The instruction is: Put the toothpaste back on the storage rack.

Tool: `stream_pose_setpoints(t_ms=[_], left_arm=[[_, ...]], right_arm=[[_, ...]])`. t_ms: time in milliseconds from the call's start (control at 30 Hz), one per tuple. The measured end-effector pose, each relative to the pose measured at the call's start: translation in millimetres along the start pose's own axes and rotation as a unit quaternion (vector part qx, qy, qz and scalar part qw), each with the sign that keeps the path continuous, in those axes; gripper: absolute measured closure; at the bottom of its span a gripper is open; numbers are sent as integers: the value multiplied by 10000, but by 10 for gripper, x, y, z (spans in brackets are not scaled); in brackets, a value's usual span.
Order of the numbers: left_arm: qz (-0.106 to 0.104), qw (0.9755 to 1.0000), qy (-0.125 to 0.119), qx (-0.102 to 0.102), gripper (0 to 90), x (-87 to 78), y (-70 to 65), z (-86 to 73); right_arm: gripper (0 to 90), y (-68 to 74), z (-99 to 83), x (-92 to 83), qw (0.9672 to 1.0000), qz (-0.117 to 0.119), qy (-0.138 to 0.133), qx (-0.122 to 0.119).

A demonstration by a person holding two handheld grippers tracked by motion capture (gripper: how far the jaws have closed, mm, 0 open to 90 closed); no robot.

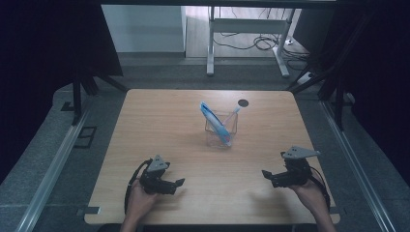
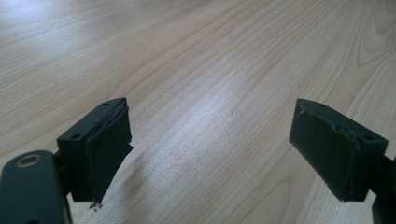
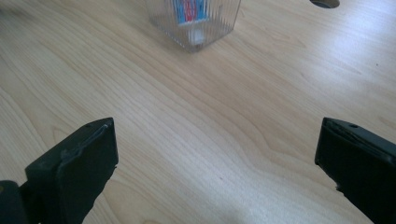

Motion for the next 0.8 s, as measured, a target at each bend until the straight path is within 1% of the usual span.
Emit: stream_pose_setpoints(t_ms=[167, 333, 433, 533, 700, 800], left_arm=[[-19, 10000, 1, 1, 130, 2, -3, 0], [-37, 10000, 16, 1, 130, 4, -9, -3], [-38, 10000, 28, 10, 130, 4, -10, -4], [-38, 10000, 38, 5, 131, 7, -9, -8], [-25, 10000, 69, 21, 131, 14, -11, -13], [-16, 9999, 128, 68, 131, 25, -14, -18]], right_arm=[[0, 16, -107, 10, 10000, 2, -9, 29], [0, 33, -197, 53, 9999, 53, -81, 89], [0, 45, -251, 92, 10000, 34, -36, 63], [0, 48, -296, 126, 10000, 40, -48, 47], [0, 51, -392, 185, 10000, 19, 17, 56], [0, 42, -455, 215, 9999, 18, 67, 99]])
Point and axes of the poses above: each handheld gripper's, and its own axes: x roughly forward along the jaws, z roughly out of its top, y roughly to its left, the point moved 4 cm from there along x, roughly forward along the jaws, and after that the axes turned 6 degrees about x, right-handed, at the moved point
